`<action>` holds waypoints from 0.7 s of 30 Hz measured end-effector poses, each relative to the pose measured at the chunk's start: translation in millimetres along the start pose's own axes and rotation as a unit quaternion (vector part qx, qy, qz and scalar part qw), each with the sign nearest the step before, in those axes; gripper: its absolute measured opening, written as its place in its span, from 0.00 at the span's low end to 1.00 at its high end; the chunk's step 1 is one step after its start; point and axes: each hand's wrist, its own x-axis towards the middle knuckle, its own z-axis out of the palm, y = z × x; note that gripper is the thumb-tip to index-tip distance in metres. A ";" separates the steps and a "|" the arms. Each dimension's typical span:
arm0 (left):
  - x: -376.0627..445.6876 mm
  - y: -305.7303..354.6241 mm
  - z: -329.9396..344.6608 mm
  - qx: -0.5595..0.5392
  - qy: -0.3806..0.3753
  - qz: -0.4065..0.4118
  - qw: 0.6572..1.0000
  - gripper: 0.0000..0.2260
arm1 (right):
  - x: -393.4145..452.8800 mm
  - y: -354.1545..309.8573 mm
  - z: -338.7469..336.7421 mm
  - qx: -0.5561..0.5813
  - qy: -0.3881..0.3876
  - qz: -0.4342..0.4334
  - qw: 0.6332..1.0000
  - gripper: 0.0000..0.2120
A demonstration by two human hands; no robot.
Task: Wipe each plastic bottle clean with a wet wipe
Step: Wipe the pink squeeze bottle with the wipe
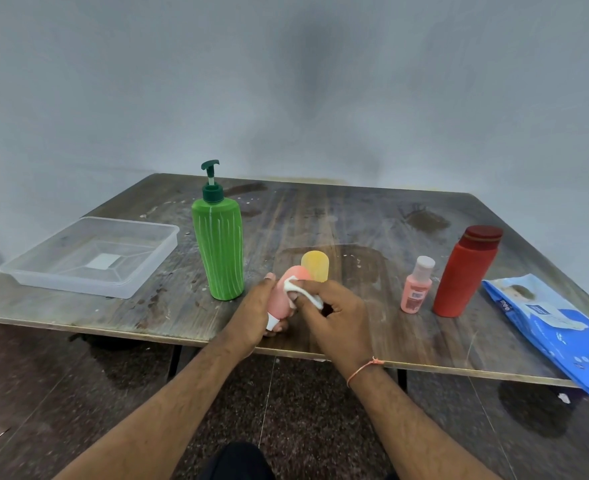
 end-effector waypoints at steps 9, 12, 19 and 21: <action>2.4 -3.6 0.3 0.020 0.001 0.017 1.000 0.31 | 4.3 -1.3 -1.5 0.009 0.035 0.091 0.995 0.09; -1.1 -3.1 2.9 0.039 0.026 0.022 0.999 0.31 | 5.1 1.8 -3.5 -0.012 0.024 0.104 0.994 0.08; 6.3 -10.8 -5.8 -0.013 0.107 -0.047 0.993 0.33 | 0.8 3.8 -2.1 -0.058 -0.130 0.070 0.987 0.12; 7.8 -10.9 -7.2 -0.041 0.126 -0.057 0.990 0.30 | 0.1 1.7 -0.1 -0.054 -0.168 0.070 0.982 0.11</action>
